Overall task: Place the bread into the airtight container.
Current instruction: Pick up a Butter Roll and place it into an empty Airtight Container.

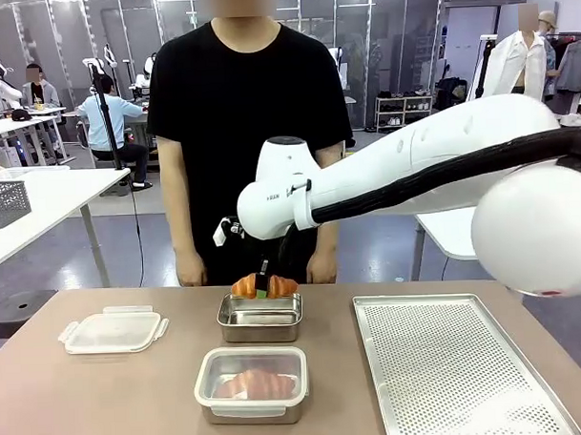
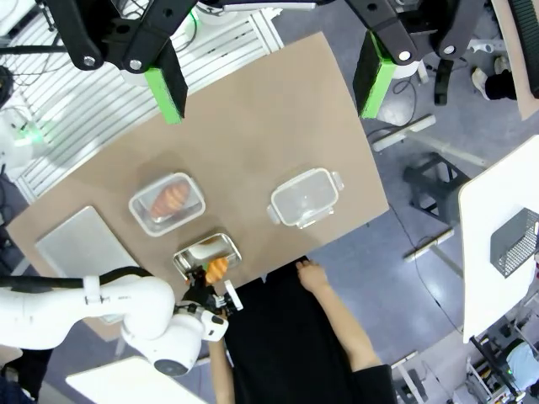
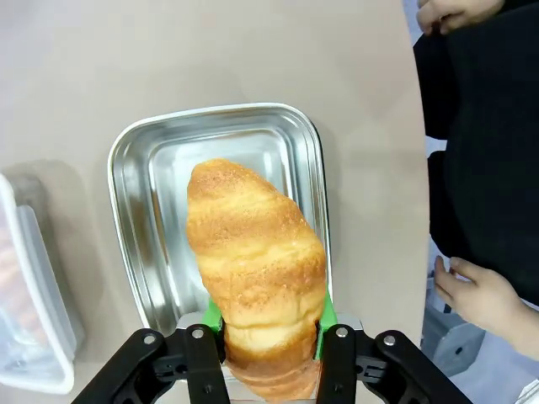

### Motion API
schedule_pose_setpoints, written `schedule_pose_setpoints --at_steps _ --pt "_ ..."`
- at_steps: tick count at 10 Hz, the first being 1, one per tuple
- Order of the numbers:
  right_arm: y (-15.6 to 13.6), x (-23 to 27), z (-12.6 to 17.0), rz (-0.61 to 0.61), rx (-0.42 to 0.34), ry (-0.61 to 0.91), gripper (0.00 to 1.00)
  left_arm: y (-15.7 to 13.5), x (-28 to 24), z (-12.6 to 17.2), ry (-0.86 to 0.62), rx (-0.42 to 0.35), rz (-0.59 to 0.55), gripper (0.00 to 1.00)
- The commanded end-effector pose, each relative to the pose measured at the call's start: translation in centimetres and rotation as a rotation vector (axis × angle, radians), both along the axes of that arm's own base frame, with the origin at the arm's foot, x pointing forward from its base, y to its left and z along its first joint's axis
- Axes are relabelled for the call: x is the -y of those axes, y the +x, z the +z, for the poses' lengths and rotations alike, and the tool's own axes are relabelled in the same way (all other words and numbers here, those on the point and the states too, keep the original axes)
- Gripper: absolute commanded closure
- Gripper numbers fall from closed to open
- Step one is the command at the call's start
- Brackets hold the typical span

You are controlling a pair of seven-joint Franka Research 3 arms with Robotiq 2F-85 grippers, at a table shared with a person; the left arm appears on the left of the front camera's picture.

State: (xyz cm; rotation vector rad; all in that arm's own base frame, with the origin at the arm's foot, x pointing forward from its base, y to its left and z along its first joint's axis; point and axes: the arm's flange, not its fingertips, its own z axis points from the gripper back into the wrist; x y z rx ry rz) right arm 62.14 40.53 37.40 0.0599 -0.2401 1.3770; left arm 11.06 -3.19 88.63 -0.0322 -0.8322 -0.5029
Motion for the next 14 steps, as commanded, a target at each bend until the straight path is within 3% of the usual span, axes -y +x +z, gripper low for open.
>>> schedule_pose_setpoints --at_steps 1,5,14 --pt "0.6 -1.6 0.1 -0.037 -0.032 -0.044 0.56 -1.1 0.1 0.4 0.000 0.014 -0.003 0.00" --pt "0.7 -2.0 -1.5 -0.096 -0.088 -0.059 0.50 -1.1 0.1 0.4 0.000 0.014 -0.003 0.00" --pt "-0.2 -1.1 -0.7 -0.108 -0.082 -0.056 0.00 -1.1 0.1 0.4 0.000 0.014 -0.003 0.00"
